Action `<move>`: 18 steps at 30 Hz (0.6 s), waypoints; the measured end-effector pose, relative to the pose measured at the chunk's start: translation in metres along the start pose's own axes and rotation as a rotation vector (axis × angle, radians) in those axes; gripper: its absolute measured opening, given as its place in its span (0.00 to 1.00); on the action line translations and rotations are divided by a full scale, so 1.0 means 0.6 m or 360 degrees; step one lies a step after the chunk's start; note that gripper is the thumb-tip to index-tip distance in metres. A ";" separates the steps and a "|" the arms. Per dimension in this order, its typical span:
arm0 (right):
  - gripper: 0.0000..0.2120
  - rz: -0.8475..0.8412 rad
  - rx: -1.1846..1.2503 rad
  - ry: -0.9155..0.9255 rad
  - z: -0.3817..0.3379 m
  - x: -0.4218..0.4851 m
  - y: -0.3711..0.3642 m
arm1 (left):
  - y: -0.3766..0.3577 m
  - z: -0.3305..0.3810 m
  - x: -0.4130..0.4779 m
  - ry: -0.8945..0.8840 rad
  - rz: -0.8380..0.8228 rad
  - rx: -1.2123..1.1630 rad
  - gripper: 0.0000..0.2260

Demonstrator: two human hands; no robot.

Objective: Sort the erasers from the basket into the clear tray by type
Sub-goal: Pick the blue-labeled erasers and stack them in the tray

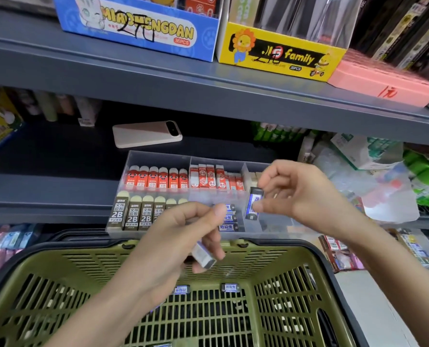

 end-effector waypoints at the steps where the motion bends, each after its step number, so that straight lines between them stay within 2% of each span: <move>1: 0.14 0.0053 -0.0219 0.0046 0.009 0.012 0.000 | 0.011 -0.003 -0.002 -0.0001 0.0019 0.0030 0.21; 4: 0.12 -0.0033 -0.0546 0.0129 0.034 0.026 -0.027 | 0.043 -0.018 -0.013 0.0016 0.0045 0.0116 0.19; 7: 0.08 -0.0098 -0.0795 0.0389 0.047 0.025 -0.056 | 0.061 -0.028 -0.022 -0.0005 0.0058 0.0154 0.13; 9: 0.07 -0.0107 -0.0943 0.0547 0.048 0.026 -0.066 | 0.069 -0.034 -0.022 0.0000 0.0079 0.0136 0.13; 12: 0.05 -0.0208 -0.1226 0.0634 0.050 0.027 -0.079 | 0.072 -0.038 -0.018 0.0012 0.0081 0.0135 0.13; 15: 0.09 -0.0358 -0.1585 0.0854 0.051 0.024 -0.097 | 0.073 -0.037 -0.015 -0.0012 0.0085 0.0121 0.14; 18: 0.14 -0.0452 -0.1610 0.0927 0.056 0.017 -0.102 | 0.075 -0.036 -0.012 0.0007 0.0113 0.0106 0.16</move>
Point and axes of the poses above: each hand's wrist, its own x-axis towards the middle knuckle, its own y-axis out of the back of the hand, z = x × y, the point moved 6 cm from there along x, towards the middle knuckle, and after that the axes turned 15 degrees about z, right-handed, at the moved point
